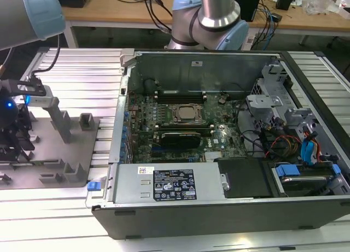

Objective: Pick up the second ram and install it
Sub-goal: 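Pick up the second ram and move it above second insertion slot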

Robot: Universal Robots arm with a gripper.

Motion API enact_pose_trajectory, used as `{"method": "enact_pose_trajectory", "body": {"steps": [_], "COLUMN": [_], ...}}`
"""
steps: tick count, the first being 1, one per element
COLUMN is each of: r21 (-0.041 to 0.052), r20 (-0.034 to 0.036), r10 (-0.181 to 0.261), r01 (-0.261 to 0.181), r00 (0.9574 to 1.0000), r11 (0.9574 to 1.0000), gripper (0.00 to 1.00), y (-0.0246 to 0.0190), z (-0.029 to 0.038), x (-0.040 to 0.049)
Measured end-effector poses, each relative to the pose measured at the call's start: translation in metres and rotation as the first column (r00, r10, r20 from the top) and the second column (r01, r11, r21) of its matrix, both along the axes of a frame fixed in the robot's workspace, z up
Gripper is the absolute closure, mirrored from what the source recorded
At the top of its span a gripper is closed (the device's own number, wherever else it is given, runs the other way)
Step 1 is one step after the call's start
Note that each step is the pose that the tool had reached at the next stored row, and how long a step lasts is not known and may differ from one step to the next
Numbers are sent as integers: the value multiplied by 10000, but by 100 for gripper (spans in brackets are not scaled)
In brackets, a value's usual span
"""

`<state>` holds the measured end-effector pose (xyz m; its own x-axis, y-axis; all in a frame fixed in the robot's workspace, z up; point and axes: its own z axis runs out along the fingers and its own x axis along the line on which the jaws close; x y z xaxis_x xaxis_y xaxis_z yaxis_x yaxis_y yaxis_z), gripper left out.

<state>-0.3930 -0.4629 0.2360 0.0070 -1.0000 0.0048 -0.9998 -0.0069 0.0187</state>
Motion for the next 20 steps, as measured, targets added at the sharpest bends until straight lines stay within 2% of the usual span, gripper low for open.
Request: {"method": "enact_pose_trajectory", "body": {"steps": [6,11,14,16,20], "r21": [-1,-1,-1,-2,-1], "r20": [-1,-1,-1,-2,-1], "r10": [13,27,31,30,30], "r01": [-13,-27,-31,-30,-30], "r00": [10000,10000,10000,10000,10000], "r11": [10000,10000,10000,10000,10000], "gripper": [64,64,64,64,65], "y": [-4,-4,-5,-4,-4], "z": [-128,-217,-326,-349,-354], "x": [-5,-96,-130,-131,-131]}}
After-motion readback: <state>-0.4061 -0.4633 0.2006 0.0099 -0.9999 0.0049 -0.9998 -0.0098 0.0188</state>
